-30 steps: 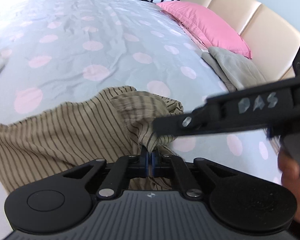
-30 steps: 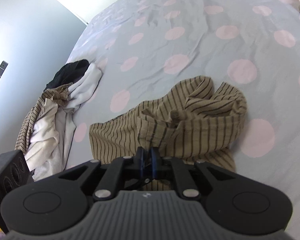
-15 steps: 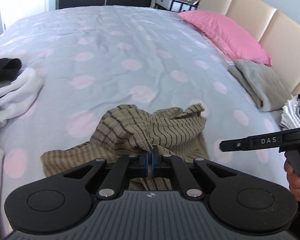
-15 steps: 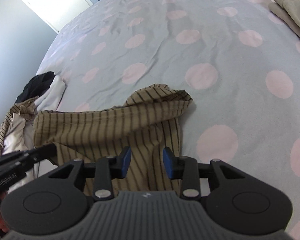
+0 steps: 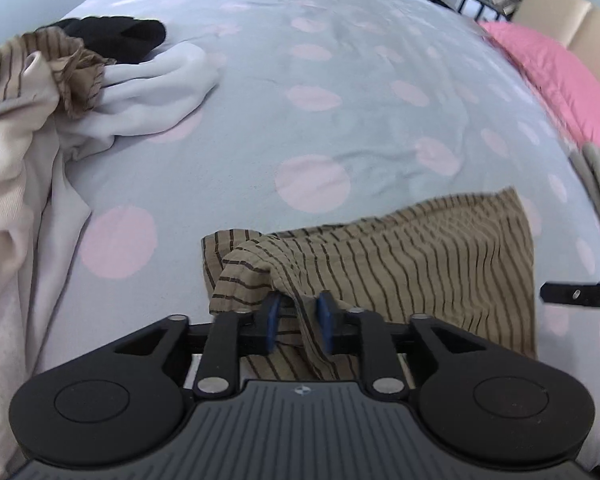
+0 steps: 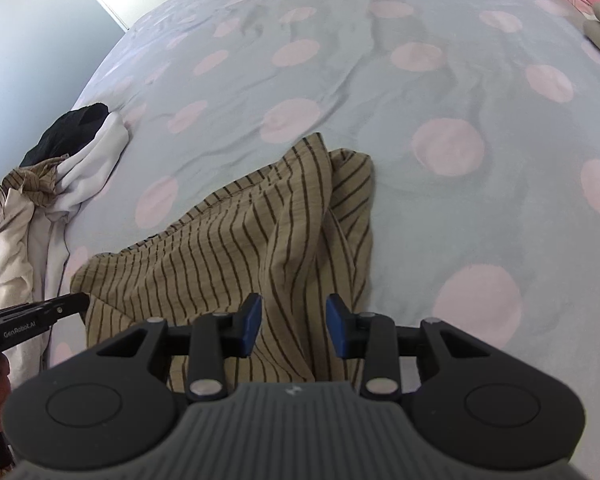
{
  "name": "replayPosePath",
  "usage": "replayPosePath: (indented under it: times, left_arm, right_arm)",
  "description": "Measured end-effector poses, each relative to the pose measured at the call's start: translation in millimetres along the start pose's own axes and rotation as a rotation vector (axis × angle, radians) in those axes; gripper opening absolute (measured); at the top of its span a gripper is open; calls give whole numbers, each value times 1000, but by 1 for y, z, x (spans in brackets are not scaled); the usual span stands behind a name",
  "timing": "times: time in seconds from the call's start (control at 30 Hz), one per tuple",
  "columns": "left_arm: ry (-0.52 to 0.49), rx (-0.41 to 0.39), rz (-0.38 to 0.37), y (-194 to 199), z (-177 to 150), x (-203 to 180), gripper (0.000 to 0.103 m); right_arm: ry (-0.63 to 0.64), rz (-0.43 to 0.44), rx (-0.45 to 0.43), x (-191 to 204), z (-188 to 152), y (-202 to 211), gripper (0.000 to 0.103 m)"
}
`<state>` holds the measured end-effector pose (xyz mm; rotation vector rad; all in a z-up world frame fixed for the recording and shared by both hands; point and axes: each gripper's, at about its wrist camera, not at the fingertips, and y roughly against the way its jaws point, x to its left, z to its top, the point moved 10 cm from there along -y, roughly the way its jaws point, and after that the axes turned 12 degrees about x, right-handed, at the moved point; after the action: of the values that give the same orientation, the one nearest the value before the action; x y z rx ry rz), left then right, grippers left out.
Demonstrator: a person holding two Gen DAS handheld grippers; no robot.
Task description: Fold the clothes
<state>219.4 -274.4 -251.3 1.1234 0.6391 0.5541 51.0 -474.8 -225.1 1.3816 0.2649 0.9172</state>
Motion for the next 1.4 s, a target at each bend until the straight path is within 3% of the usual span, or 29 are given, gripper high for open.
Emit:
replayPosePath:
  times: [0.1,0.2,0.33,0.53,0.7,0.83,1.0,1.1,1.17,1.27,1.33,1.4]
  left_arm:
    - [43,-20,-38,10,1,-1,48]
    - [62,-23,-57,14,0,-3,48]
    - [112,30,-7,-2,-7,10,48]
    - [368,32,-172,-18,-1,36,48]
    - [428,14,-164,-27,7,41,41]
    - [366,-12,-138,-28,13,31,9]
    - [123,-196,-136,17,34,-4,4]
    - [21,-267,-127,37,42,-19,4]
    - [29,-248,-54,27,42,-10,4]
    - [52,-188,72,8,37,4,14]
    - [56,-162,133,5,32,8,38]
    - [87,-170,140,12,28,13,53]
  right_arm:
    - [-4,-18,-8,-3,3,-1,39]
    - [-12,-15,7,-5,2,-3,39]
    - [-16,-7,16,-2,-1,-2,39]
    - [23,-5,8,7,-4,1,40]
    - [3,-40,29,-6,-5,-6,40]
    - [-6,-46,40,-10,-6,-7,40]
    - [17,-50,32,-6,-6,-6,40]
    - [24,-53,35,-3,-6,-8,40]
    - [28,-55,38,-2,-6,-9,40]
    - [34,-58,46,-1,-9,-11,40]
    - [36,-59,47,-2,-10,-9,40]
    - [40,-62,45,-3,-11,-7,40]
